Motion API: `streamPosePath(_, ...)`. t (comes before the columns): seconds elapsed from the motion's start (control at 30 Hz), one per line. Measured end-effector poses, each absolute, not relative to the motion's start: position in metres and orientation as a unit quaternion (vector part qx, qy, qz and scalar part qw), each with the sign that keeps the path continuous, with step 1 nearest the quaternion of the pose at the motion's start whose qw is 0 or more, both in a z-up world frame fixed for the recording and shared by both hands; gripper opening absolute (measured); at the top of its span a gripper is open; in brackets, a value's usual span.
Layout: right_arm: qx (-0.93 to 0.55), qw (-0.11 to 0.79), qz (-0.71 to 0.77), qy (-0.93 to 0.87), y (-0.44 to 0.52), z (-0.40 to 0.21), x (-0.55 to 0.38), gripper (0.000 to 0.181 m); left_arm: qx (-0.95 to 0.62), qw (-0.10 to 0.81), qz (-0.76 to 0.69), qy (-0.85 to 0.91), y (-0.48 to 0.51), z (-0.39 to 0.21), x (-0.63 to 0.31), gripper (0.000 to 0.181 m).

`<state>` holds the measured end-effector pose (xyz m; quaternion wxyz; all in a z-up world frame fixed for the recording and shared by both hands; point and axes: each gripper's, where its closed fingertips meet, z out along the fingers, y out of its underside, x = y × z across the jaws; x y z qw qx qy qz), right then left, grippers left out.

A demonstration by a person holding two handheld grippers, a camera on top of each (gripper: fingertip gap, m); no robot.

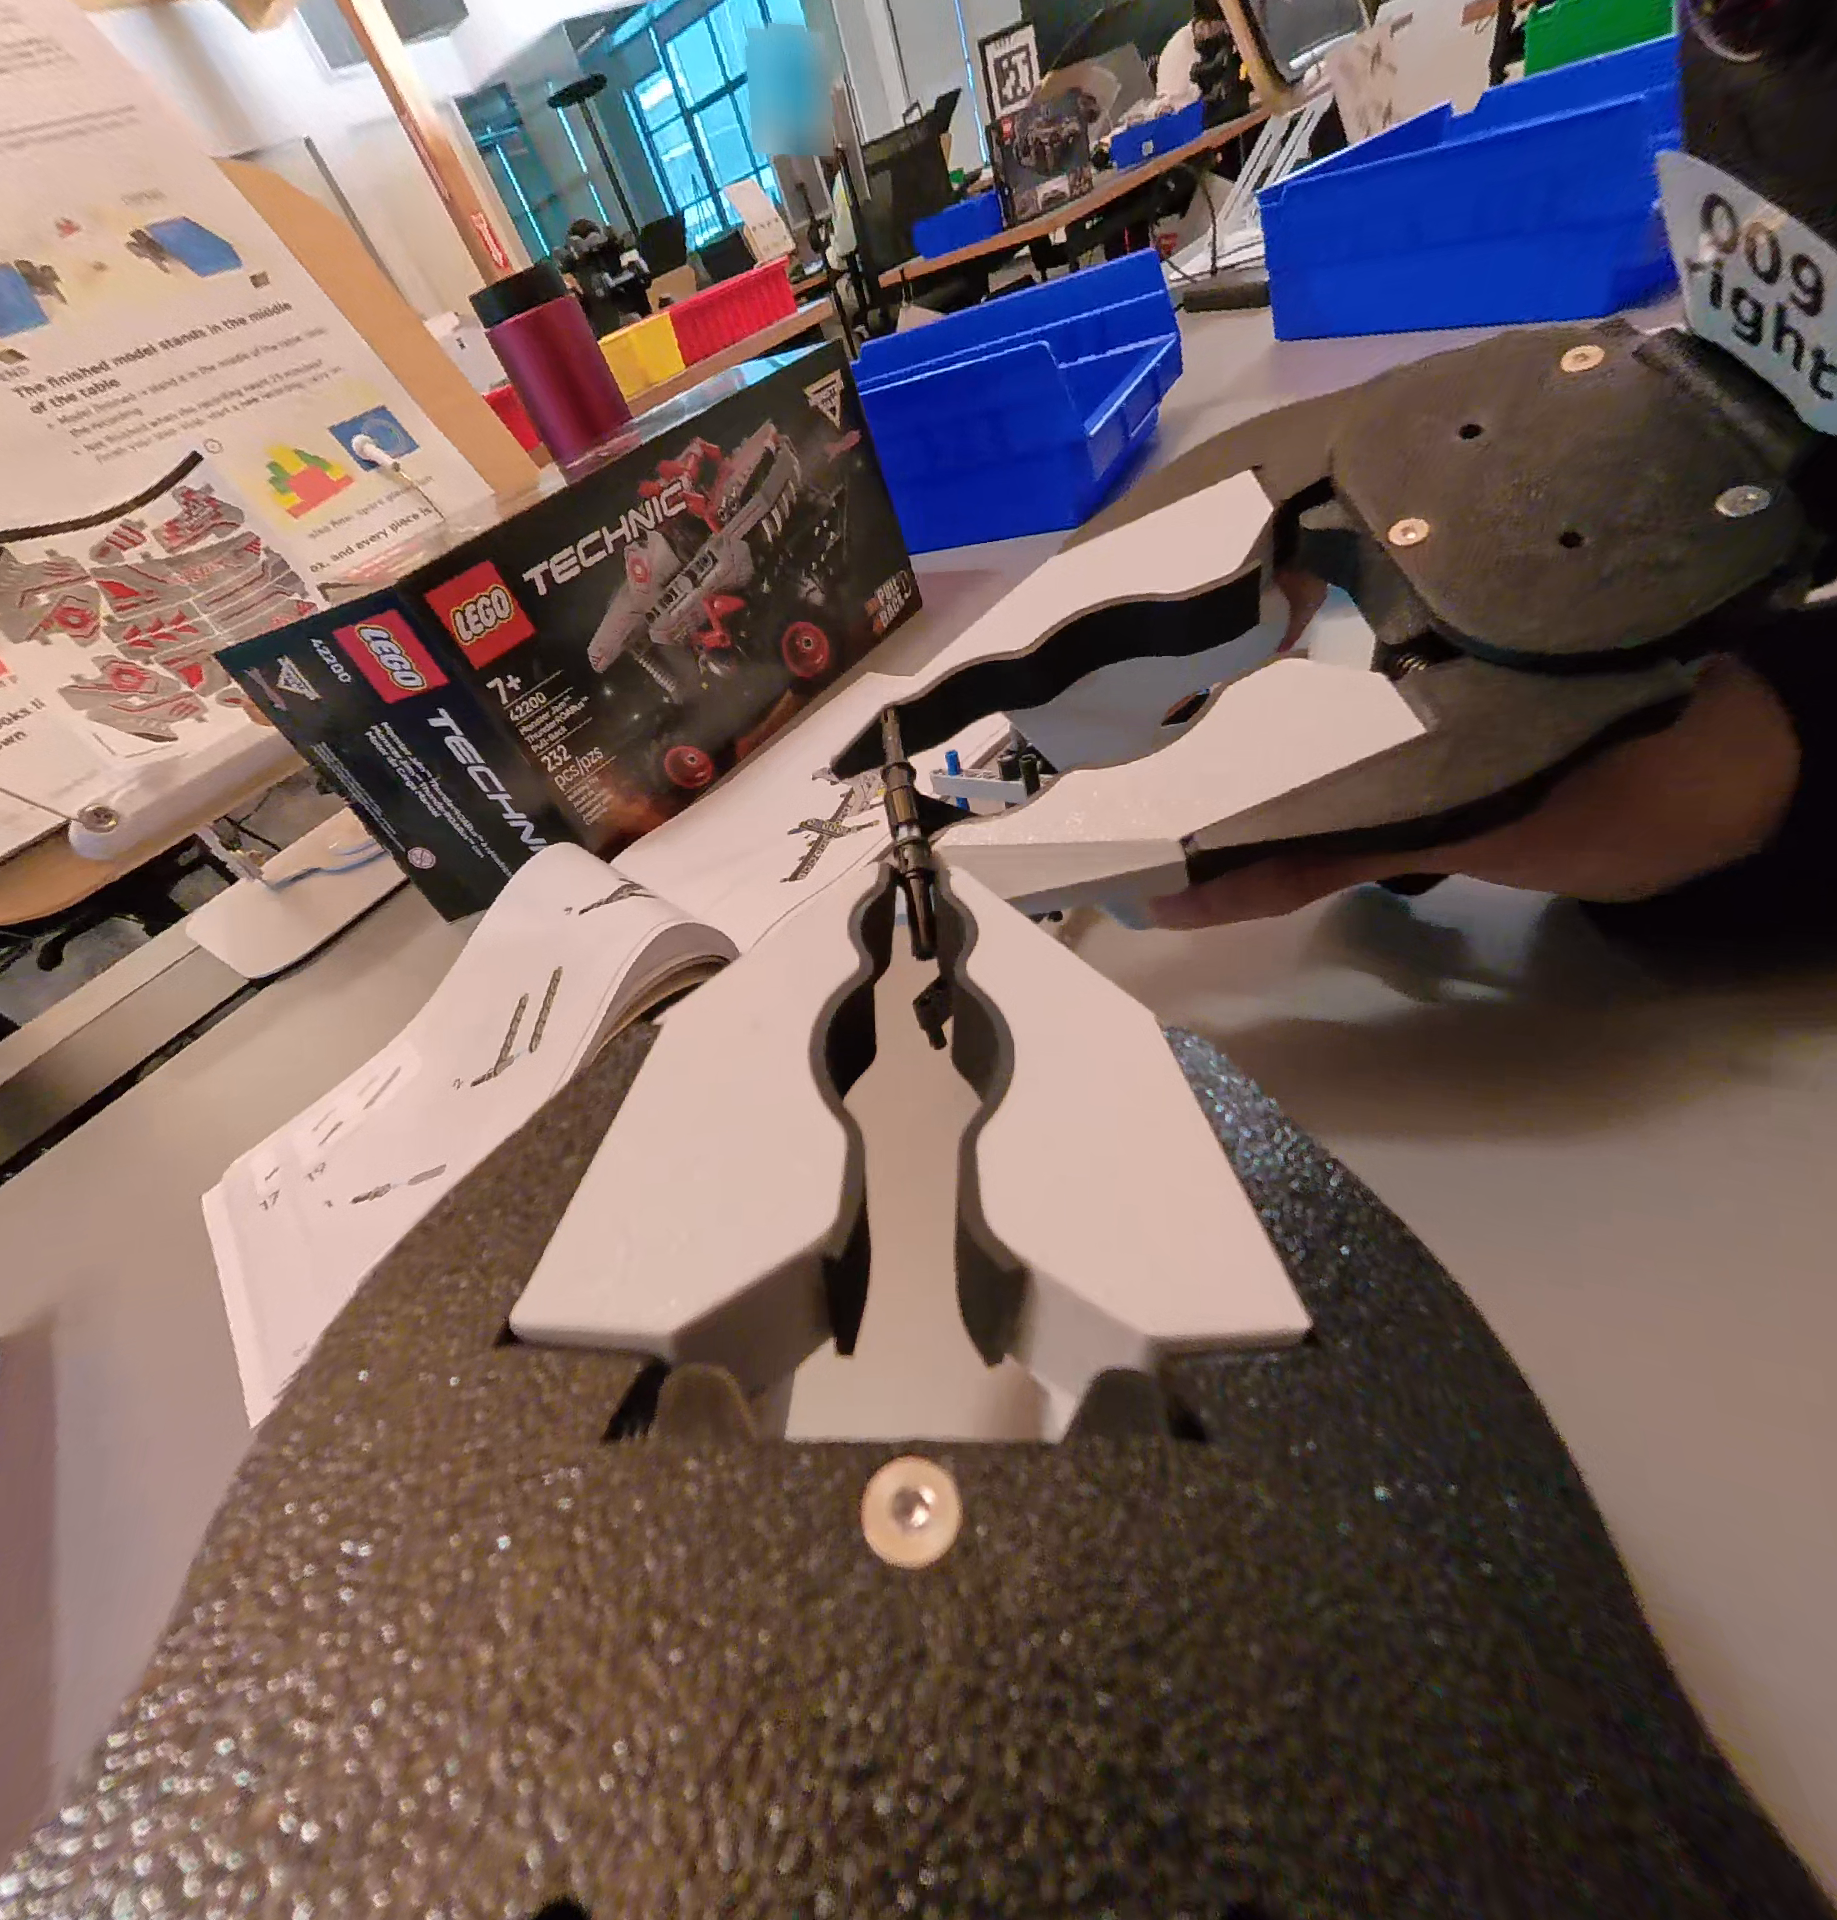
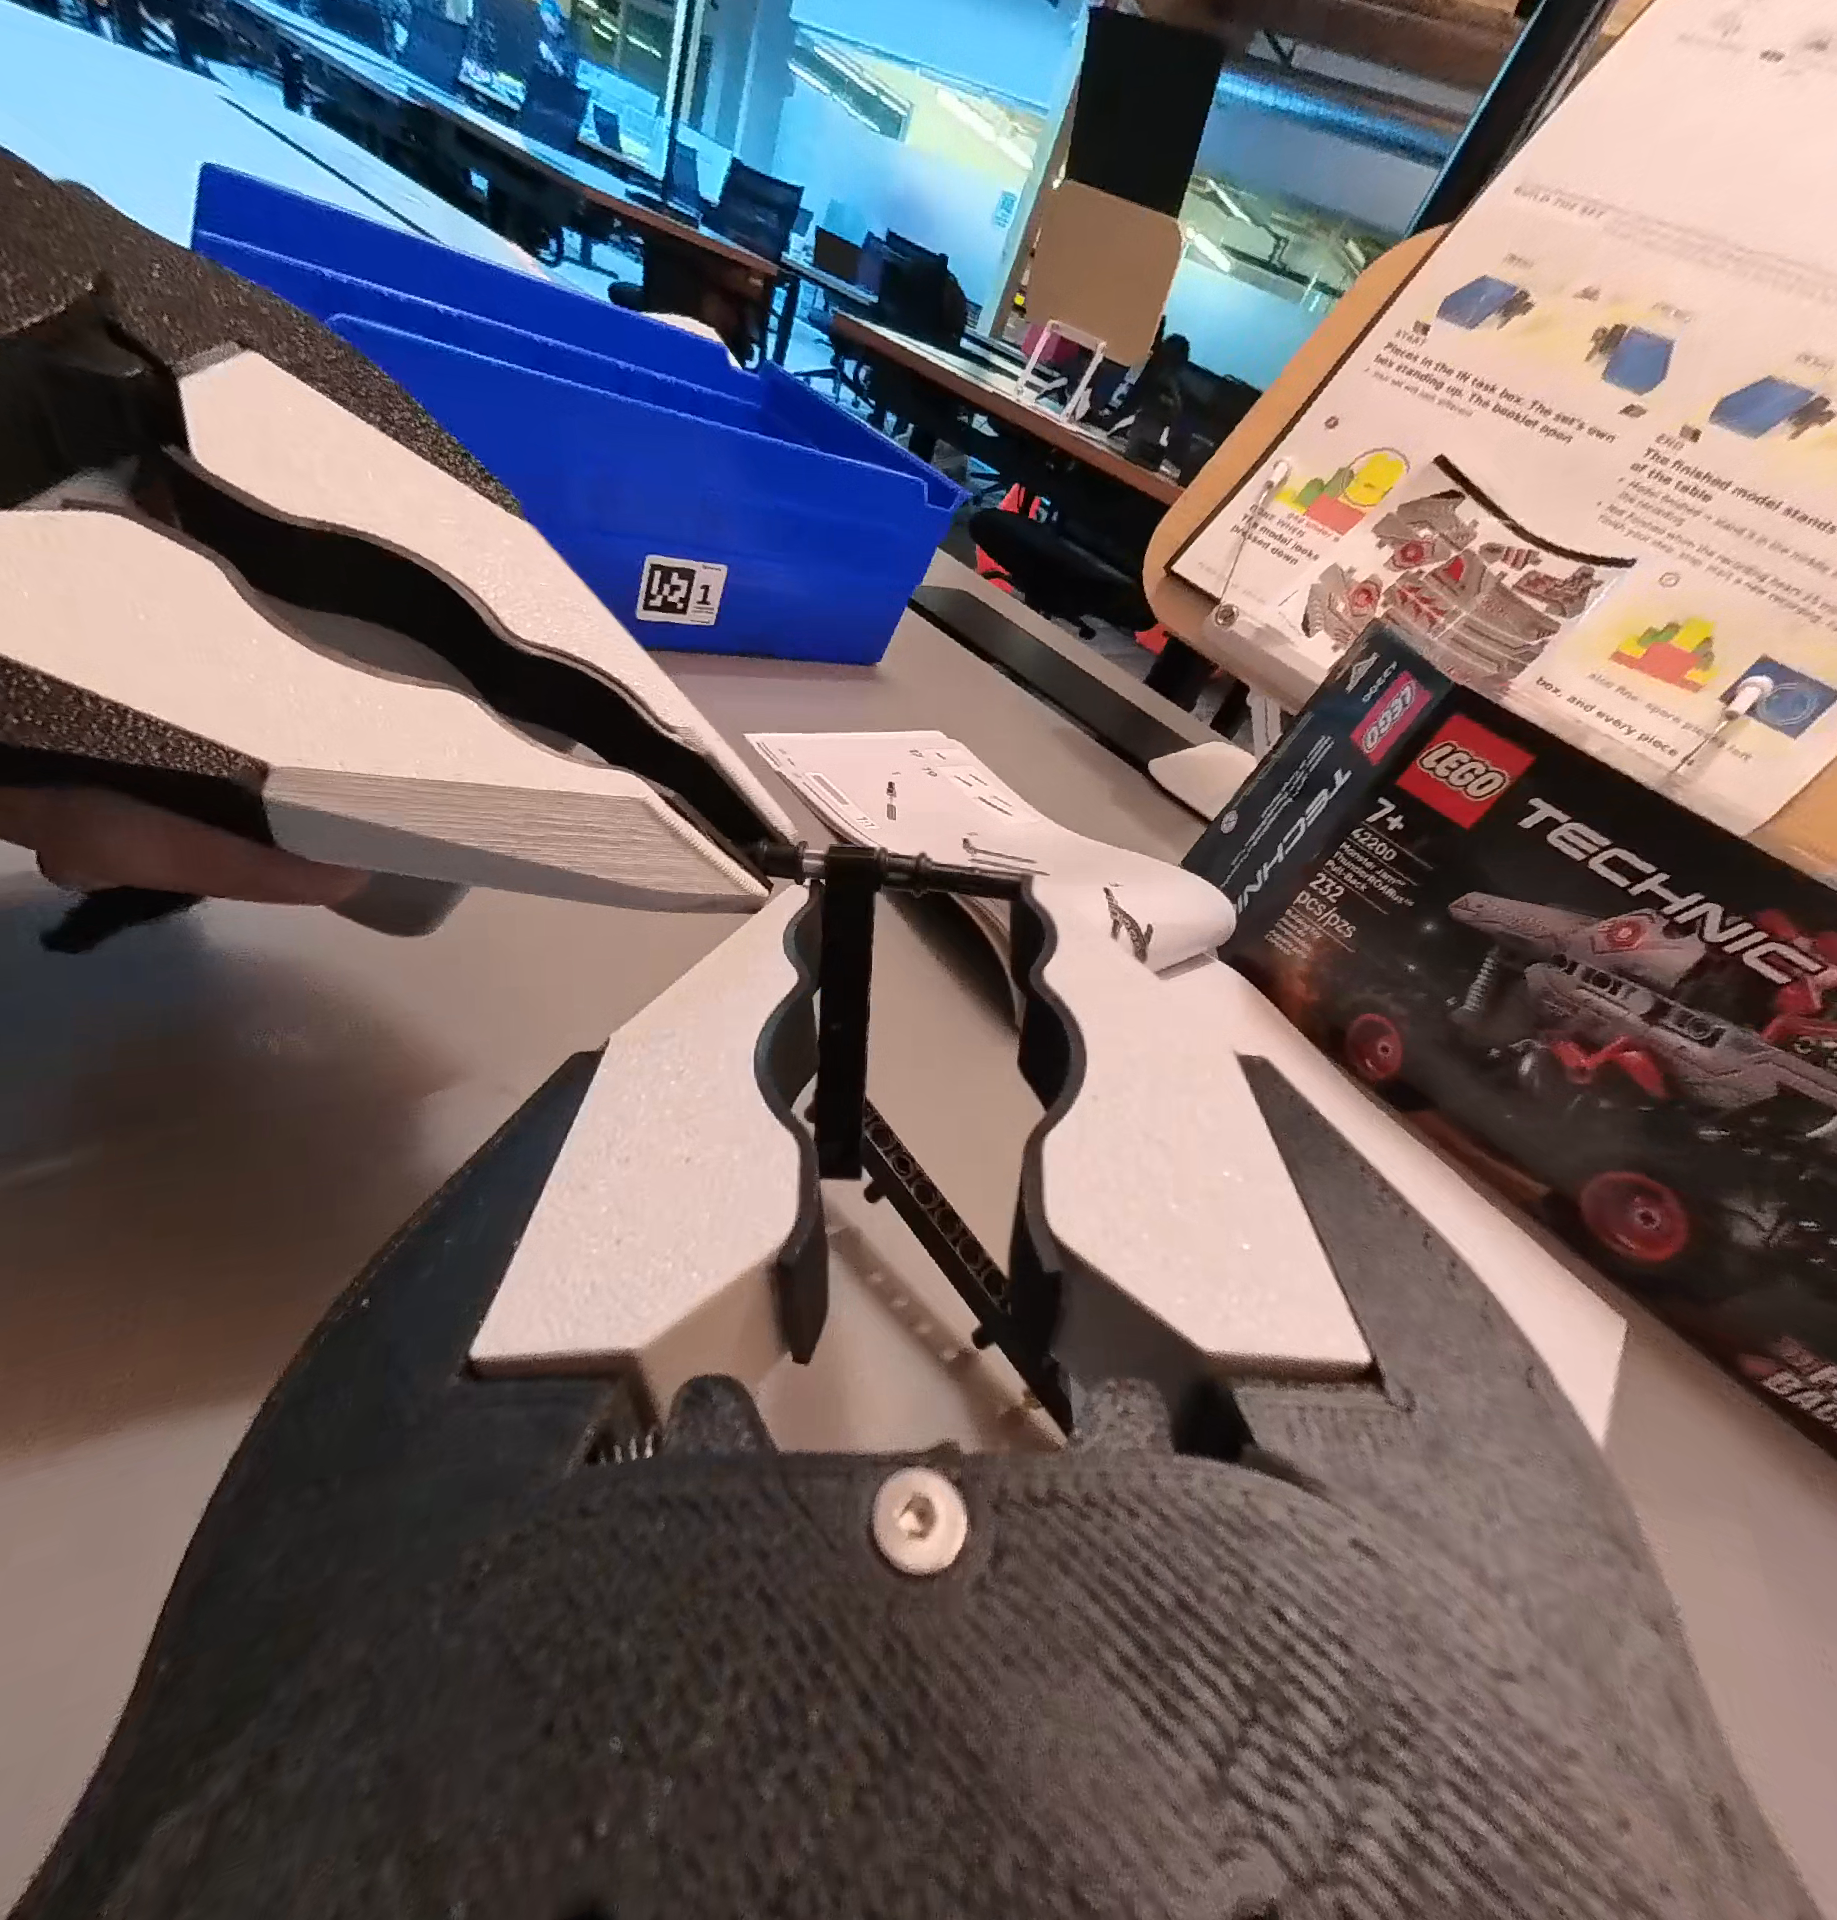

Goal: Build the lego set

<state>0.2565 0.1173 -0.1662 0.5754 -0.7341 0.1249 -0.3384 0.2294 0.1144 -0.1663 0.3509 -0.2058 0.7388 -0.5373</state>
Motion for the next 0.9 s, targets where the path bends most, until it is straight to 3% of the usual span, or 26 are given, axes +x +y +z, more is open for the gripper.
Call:
streamPosePath(0.43, -0.727, 0.573, -0.361, 0.114, 0.1148, -0.162, 0.2582, 0.033, -0.217, 0.35, -0.534, 0.739, 0.1172, -0.1677, 0.2302, 0.002)
streamPosePath(0.77, -0.722, 0.55, -0.41, 0.09, 0.1136, -0.1595, 0.2596, 0.032, -0.327, 0.185, -0.611, 0.696, 0.1131, -0.1714, 0.2301, 0.001)
streamPosePath(0.9, -0.728, 0.552, -0.397, 0.081, 0.1131, -0.1607, 0.2603, 0.034, -0.334, 0.163, -0.627, 0.684, 0.1118, -0.172, 0.2307, 0.002)
